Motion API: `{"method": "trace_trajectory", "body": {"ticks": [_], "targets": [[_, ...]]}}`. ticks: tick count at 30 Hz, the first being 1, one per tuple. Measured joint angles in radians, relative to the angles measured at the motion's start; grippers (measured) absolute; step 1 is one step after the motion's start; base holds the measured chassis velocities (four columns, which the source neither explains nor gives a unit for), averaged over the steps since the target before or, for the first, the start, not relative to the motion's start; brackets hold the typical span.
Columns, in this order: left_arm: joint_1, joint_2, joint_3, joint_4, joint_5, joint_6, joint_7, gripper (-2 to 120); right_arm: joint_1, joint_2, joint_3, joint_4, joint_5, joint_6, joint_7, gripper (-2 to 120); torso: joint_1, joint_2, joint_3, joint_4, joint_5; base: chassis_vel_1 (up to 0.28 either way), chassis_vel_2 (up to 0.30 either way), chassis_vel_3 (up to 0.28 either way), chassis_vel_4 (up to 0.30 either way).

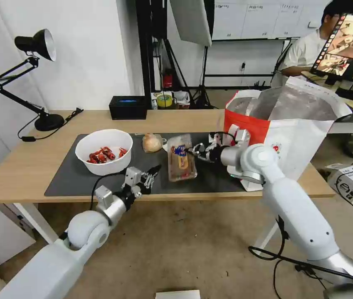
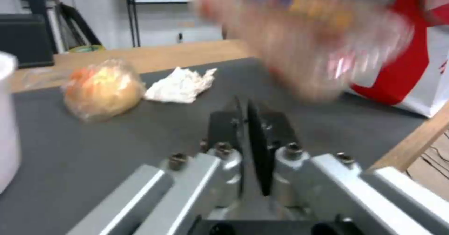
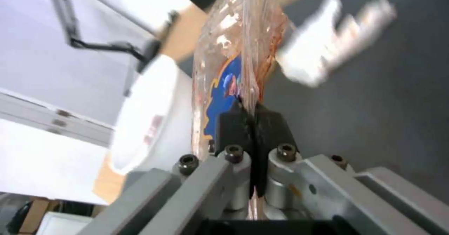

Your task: Pick up the trash from the table and place it into the takeout bag.

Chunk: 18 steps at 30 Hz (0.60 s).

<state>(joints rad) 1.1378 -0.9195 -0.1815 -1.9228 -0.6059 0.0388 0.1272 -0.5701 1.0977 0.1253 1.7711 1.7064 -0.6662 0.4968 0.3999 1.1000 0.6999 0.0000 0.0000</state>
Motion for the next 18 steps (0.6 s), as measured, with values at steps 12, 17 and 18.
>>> {"method": "trace_trajectory", "body": {"ticks": [12, 17, 18], "targets": [[0.182, -0.070, -0.156, -0.088, 0.026, -0.016, -0.009, 61, -0.095, -0.141, 0.127, 0.241, -0.130, 0.346, -0.132, 0, 0.000, 0.000, 0.000, 0.0002, 0.0001, 0.000, 0.000, 0.000, 0.000], [0.227, -0.097, -0.197, -0.131, 0.026, -0.016, -0.012, 80, -0.158, -0.227, 0.210, 0.272, -0.168, 0.454, -0.130, 0, 0.000, 0.000, 0.000, -0.0002, 0.0005, 0.000, 0.000, 0.000, 0.000], [0.227, -0.097, -0.197, -0.131, 0.026, -0.016, -0.012, 80, -0.158, -0.227, 0.210, 0.272, -0.168, 0.454, -0.130, 0, 0.000, 0.000, 0.000, -0.0002, 0.0005, 0.000, 0.000, 0.000, 0.000]]}}
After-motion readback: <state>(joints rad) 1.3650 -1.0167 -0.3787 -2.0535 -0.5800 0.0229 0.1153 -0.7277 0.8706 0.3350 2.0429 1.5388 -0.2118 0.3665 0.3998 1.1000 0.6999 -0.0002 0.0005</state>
